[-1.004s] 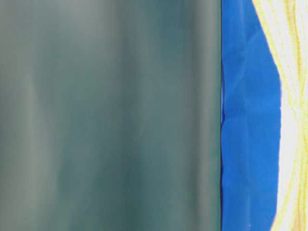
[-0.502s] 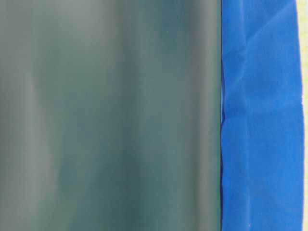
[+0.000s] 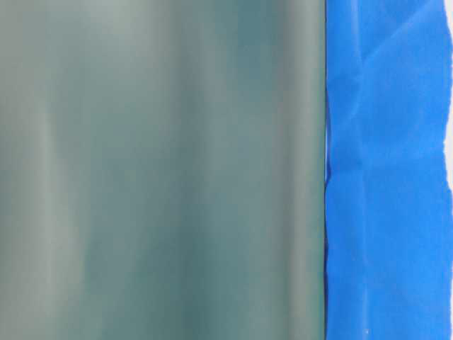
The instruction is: Fold the yellow towel.
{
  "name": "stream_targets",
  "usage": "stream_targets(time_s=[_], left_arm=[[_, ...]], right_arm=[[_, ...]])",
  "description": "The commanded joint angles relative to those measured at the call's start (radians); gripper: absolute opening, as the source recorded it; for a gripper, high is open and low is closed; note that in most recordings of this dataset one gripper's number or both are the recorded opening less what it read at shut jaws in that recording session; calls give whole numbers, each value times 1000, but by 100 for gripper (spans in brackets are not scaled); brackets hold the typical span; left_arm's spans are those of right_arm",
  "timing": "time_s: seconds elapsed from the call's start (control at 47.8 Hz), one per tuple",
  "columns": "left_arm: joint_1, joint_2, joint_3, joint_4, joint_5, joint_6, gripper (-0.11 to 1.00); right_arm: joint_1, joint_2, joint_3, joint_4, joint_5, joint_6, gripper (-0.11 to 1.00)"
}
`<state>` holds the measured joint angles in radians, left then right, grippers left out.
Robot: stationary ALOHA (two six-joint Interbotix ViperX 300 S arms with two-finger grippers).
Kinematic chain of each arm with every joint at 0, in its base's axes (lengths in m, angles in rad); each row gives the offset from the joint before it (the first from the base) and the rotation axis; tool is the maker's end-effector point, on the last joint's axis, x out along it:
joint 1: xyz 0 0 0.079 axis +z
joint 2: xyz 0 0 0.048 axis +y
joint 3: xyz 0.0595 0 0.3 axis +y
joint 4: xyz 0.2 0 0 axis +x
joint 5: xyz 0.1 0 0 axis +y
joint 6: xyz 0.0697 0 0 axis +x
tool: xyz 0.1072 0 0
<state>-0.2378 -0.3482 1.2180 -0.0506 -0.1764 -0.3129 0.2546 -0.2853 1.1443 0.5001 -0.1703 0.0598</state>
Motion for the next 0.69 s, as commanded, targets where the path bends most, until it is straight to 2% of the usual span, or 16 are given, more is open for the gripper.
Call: stream_targets(time_s=[0.0,0.042,0.105,0.23,0.314,0.377,0.481,0.669], left_arm=[[-2,-6,-17,-2,-3,-2,3],[-2,-8,-17,-2,-5,-2,5],[-2,-14,-17,-2,-8,-2,15],[-2,-31,-17,-2,-8,6,51],[3,-46,-15,-2,-6,15,75],[17,-58,-14,-2,-5,18,85],[60,-72,-17,0,-5,20,81],[193,-46,-31,6,-3,29,78]], right_arm=[[14,3,-23,2,5,-2,6],[20,6,-26,2,9,-2,10],[25,8,-26,2,12,-2,27],[28,6,-26,2,12,-3,65],[25,-2,-21,0,9,-8,83],[14,-11,-14,0,8,-9,84],[-43,-29,-5,-3,8,-14,78],[-209,-26,-8,-17,31,-49,79]])
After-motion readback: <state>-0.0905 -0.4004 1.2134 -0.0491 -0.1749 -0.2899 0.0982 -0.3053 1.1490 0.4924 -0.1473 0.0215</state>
